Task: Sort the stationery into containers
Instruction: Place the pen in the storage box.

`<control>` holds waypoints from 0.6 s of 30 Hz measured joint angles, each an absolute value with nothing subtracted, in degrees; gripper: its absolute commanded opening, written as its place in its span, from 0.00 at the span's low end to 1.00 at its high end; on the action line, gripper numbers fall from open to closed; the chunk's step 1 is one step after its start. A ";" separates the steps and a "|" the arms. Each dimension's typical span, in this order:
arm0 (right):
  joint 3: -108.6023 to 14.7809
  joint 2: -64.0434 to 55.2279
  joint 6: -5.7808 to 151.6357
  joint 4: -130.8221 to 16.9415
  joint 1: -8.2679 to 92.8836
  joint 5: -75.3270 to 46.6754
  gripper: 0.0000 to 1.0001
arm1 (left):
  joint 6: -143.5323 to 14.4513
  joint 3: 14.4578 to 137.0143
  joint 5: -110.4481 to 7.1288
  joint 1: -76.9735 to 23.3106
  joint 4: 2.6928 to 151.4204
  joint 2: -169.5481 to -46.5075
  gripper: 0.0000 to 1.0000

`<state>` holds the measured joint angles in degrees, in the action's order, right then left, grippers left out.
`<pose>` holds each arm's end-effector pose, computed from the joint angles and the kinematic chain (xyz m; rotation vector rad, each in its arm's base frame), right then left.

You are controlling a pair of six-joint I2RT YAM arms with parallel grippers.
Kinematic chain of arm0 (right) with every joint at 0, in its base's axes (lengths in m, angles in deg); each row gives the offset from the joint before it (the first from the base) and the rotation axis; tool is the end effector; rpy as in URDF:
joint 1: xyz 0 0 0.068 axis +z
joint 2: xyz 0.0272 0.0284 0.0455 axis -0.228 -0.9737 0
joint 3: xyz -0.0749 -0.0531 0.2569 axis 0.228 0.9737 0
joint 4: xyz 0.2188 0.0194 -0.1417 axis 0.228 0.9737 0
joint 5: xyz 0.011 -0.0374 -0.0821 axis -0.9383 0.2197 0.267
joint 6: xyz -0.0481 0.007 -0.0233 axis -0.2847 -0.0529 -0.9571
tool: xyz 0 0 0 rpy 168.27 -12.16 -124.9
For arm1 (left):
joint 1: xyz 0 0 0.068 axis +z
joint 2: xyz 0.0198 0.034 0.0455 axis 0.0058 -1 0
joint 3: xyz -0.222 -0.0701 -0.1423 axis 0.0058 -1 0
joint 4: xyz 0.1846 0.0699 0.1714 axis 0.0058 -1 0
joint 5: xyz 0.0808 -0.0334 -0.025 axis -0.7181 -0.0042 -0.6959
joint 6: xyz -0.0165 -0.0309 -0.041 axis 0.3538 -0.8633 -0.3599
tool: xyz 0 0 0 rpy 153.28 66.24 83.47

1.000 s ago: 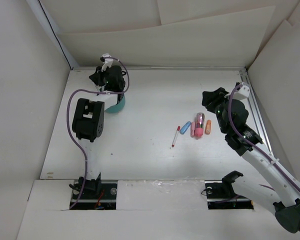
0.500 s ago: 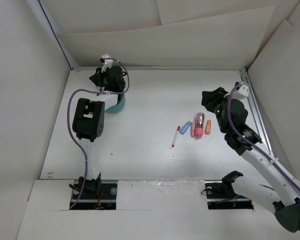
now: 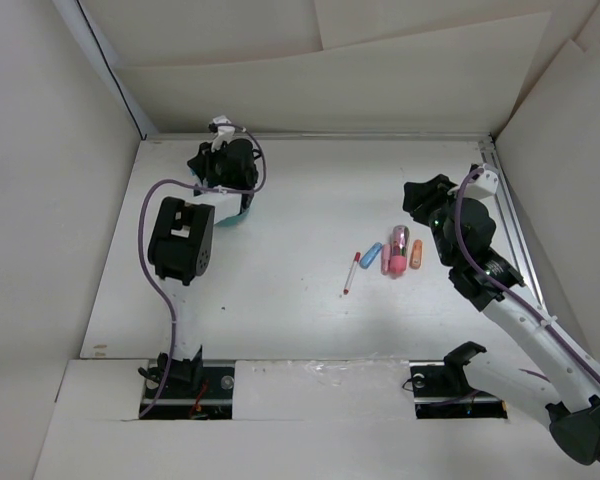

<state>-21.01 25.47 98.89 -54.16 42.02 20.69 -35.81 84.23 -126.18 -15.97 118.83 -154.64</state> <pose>0.1886 0.0851 0.3641 0.4186 1.6094 0.4243 0.4632 -0.0958 0.2244 -0.4993 1.5461 0.8944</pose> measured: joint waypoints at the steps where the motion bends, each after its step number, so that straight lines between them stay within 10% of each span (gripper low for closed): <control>1: -21.01 25.47 98.89 -54.16 42.02 20.69 0.48 | -36.08 83.92 -126.14 -16.19 118.57 -154.44 0.25; 13: -21.01 25.69 98.89 -54.16 42.02 20.69 0.48 | -42.52 82.50 -124.58 -19.23 110.02 -142.92 0.39; 18: -21.01 25.54 98.41 -54.14 42.02 20.80 0.00 | -54.11 91.11 -116.54 -21.52 93.54 -136.87 0.14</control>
<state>-21.01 25.54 98.41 -54.14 42.02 20.80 -54.11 91.11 -116.54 -21.52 93.54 -136.87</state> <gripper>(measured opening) 0.177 0.205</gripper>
